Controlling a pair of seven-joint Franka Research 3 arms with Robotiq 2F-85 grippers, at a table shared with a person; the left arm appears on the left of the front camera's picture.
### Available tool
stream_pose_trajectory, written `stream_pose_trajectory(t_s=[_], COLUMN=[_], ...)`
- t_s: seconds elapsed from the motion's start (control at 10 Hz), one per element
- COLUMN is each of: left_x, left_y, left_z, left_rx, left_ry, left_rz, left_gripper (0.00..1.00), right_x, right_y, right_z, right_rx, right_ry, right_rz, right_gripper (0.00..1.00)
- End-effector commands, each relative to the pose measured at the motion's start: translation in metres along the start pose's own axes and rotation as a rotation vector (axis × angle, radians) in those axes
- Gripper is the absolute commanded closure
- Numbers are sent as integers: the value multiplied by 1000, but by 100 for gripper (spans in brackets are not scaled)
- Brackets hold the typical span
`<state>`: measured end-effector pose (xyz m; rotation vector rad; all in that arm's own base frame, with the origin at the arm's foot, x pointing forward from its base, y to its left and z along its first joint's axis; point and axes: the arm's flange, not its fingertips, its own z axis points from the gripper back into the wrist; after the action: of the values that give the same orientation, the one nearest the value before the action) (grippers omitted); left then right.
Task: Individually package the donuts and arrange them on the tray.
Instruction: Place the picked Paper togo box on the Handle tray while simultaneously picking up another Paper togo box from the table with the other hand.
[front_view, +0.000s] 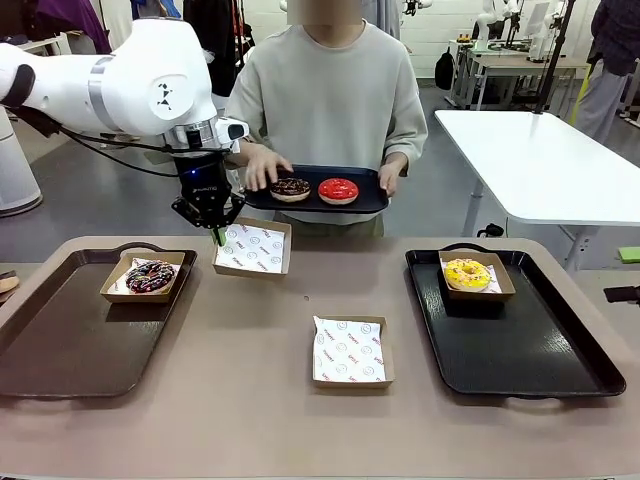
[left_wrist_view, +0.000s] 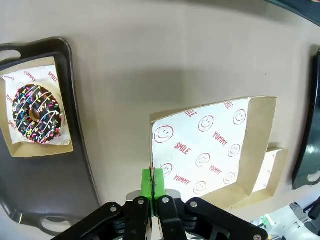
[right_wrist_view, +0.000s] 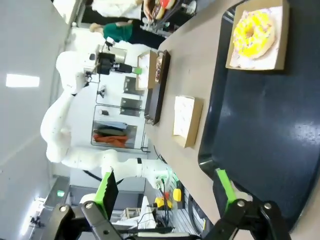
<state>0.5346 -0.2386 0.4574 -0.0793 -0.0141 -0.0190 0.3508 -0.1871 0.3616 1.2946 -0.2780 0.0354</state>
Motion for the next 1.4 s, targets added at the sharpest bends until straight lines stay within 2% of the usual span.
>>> stream_pose_trajectory(t_s=[0.0, 1.3], left_x=[9, 9], left_y=[-4, 2], left_z=[3, -2], left_rx=[32, -1], left_ry=[6, 6], left_rz=[28, 10], left_gripper=[100, 100], right_x=[14, 6], right_y=[-1, -5], right_z=[8, 1], right_rx=[14, 0], right_ry=[3, 13], right_rz=[22, -4], right_gripper=[0, 0])
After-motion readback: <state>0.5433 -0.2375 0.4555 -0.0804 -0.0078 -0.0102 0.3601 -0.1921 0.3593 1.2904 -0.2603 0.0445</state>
